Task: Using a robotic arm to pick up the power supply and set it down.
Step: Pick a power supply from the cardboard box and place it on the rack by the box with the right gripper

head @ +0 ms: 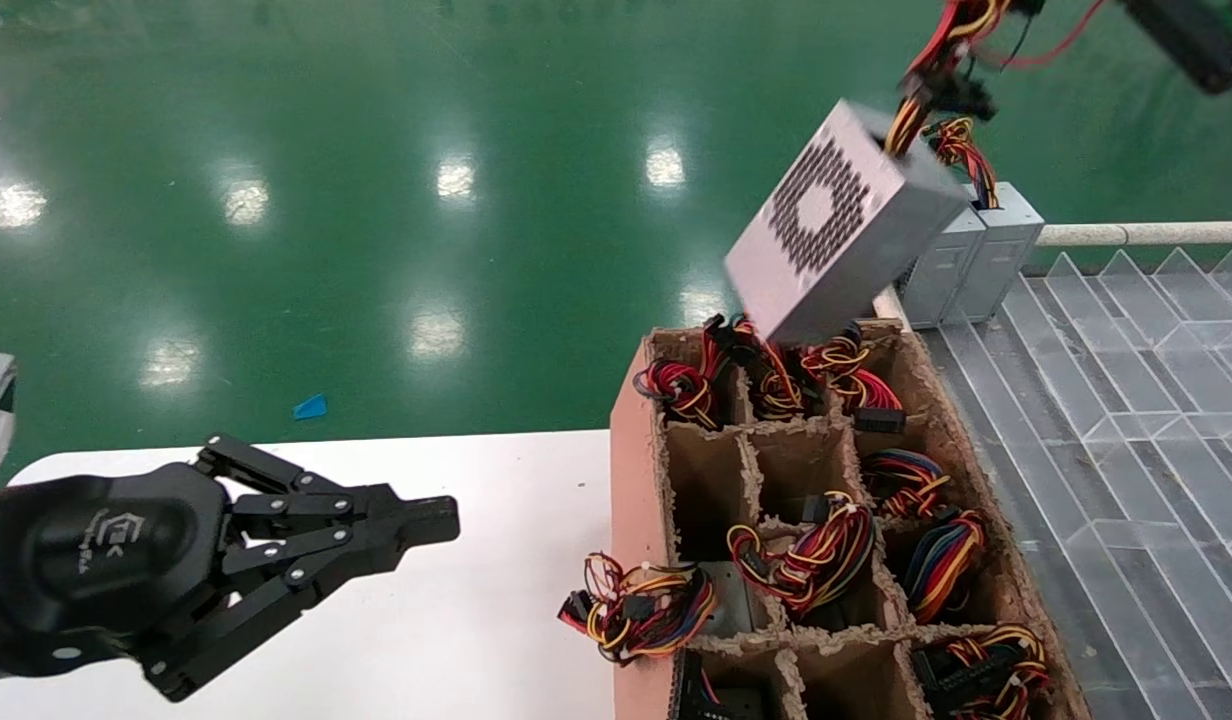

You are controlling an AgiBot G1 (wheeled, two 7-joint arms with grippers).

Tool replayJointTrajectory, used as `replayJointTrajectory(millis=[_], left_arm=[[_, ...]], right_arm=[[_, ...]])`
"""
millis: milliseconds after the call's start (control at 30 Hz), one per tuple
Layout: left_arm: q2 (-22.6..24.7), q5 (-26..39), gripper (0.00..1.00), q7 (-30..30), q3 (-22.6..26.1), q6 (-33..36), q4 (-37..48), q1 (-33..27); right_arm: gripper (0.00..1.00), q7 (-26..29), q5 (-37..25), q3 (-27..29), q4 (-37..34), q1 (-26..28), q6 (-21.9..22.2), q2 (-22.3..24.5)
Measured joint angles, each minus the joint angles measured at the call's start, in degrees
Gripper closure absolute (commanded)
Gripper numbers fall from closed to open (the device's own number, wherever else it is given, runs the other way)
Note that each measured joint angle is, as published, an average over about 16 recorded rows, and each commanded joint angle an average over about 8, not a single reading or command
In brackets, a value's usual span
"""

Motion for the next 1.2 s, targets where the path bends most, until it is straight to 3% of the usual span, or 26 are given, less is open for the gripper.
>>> replayJointTrajectory(millis=[367, 1200], left_arm=[[0.0, 0.0, 1.00, 0.0, 0.0, 0.0, 0.0, 0.0], [0.0, 0.0, 1.00, 0.0, 0.0, 0.0, 0.0, 0.0]], right_arm=[[1.00, -6.0, -6.3, -2.0, -10.7, 6.1, 2.0, -1.4], [1.00, -21.3, -16.0, -6.2, -36.9, 12.8, 7.0, -6.3]])
